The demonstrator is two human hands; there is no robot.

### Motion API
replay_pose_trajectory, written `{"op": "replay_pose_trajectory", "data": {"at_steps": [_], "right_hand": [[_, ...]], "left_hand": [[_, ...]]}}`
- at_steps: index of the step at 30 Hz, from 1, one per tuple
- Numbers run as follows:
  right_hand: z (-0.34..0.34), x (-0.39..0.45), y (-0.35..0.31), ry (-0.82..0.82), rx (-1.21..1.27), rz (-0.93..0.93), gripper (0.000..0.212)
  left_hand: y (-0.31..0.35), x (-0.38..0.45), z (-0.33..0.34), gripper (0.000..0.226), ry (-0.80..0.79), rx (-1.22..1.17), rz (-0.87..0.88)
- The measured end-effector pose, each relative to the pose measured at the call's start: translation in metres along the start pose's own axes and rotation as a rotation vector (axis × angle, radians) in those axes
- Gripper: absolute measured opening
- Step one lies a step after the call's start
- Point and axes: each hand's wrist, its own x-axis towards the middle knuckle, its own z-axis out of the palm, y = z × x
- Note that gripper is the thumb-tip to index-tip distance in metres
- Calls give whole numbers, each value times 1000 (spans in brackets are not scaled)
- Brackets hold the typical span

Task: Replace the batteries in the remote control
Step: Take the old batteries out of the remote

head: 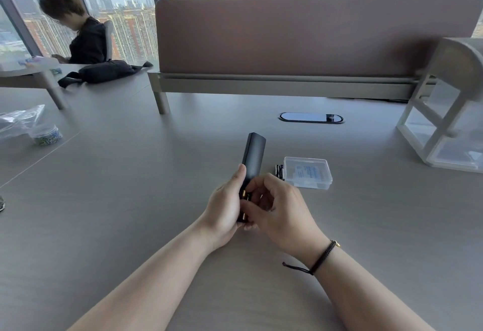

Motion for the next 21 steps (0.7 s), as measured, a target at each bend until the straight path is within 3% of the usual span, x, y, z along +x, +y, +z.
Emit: {"op": "replay_pose_trajectory", "data": {"at_steps": [7,14,21], "right_hand": [[2,0,2,14,83,28,16],[3,-2,-2,153,183,85,17],[-11,2,-12,162,645,251,17]], "left_hand": [[-5,4,-3,51,32,-23,18],[-5,6,-4,52,59,10,-9],[-2,8,-7,56,22,-47,-41]]}}
